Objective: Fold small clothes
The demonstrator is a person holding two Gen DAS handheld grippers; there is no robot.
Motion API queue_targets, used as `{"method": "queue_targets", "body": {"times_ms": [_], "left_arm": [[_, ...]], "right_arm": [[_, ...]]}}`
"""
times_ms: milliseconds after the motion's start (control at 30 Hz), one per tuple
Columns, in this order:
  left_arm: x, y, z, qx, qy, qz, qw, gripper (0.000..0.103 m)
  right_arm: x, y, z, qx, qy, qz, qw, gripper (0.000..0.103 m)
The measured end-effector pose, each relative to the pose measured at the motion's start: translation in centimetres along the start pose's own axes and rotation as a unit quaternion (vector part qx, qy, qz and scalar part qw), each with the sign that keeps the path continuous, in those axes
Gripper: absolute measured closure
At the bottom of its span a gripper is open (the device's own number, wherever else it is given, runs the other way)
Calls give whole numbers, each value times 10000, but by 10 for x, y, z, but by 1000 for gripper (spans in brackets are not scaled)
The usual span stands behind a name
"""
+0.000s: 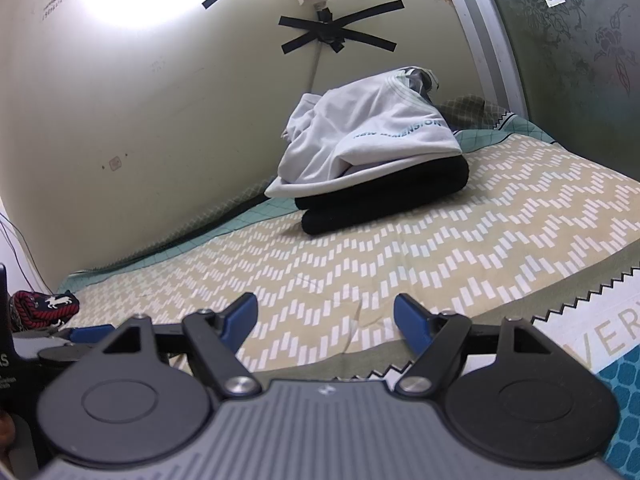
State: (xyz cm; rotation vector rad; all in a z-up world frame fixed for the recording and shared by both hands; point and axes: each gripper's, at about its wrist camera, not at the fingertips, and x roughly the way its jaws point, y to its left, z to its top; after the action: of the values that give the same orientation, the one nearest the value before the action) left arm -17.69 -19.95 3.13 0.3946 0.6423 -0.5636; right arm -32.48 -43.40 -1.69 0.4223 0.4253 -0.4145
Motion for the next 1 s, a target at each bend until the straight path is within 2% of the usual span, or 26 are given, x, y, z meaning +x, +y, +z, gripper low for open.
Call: {"method": "queue_targets", "body": {"times_ms": [1000], "left_arm": [[0,-2,0,107,-10,37,9999,0]], "right_arm": [[1,2,1,-40,11,20,10000,33]]}}
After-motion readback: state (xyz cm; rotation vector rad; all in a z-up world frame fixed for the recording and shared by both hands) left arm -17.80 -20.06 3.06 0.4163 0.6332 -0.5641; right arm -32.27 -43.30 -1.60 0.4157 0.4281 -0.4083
